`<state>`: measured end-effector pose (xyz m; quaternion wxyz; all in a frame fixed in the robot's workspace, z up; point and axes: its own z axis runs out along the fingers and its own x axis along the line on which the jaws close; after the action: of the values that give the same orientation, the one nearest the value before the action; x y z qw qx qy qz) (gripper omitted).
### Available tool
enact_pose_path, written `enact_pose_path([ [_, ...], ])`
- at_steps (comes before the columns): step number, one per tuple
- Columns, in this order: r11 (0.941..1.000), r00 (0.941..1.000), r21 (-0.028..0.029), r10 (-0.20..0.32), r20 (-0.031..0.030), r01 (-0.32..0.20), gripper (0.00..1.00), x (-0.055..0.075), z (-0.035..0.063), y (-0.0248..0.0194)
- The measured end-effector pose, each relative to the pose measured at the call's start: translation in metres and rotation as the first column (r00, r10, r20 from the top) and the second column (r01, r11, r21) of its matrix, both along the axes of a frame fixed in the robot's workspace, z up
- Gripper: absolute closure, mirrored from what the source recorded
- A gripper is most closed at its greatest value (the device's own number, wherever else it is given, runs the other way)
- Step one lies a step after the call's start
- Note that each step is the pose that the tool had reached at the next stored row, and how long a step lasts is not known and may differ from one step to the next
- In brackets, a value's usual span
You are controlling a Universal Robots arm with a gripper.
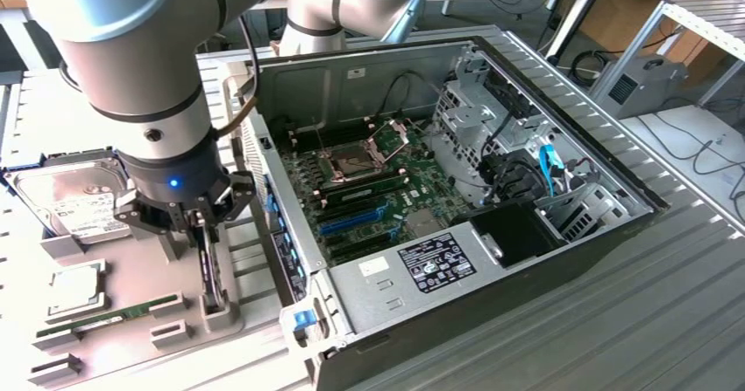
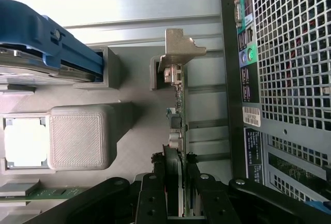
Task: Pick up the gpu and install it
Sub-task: 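Pick up the gpu and move the gpu toward the slot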
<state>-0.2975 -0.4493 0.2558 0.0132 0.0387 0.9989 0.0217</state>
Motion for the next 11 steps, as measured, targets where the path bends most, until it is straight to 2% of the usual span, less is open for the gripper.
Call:
enact_pose_path([
  [11, 1.0, 1.0, 0.0, 0.0, 0.0, 0.0, 0.73, 0.0, 0.0032, 0.0],
])
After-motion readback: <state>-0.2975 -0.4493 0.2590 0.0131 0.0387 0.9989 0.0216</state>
